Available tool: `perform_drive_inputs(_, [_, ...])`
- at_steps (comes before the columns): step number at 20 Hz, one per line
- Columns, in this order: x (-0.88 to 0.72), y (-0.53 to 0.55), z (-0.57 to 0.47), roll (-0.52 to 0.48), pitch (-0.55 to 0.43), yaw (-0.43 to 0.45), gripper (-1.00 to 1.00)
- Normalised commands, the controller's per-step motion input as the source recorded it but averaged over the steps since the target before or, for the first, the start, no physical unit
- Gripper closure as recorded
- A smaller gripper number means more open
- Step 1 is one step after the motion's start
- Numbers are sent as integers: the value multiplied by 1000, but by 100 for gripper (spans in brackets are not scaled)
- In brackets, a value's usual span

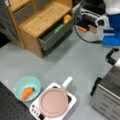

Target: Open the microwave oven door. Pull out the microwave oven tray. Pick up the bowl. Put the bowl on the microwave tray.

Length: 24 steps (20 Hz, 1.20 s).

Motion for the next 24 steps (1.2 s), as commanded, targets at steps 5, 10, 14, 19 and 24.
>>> perform_drive_inputs(5, [-157,-22,-208,361,-131,-106,-100])
perform_drive_inputs(10, [-176,-92,-272,306,-180,-69,-100])
perform_drive_inputs(14, [-177,-140,-266,218,-167,-66,-100])
perform_drive_inputs(19, [-150,-105,-285,187,-173,-84,-100])
perform_drive_inputs(24, [-127,-115,-261,188,-159,-79,-100])
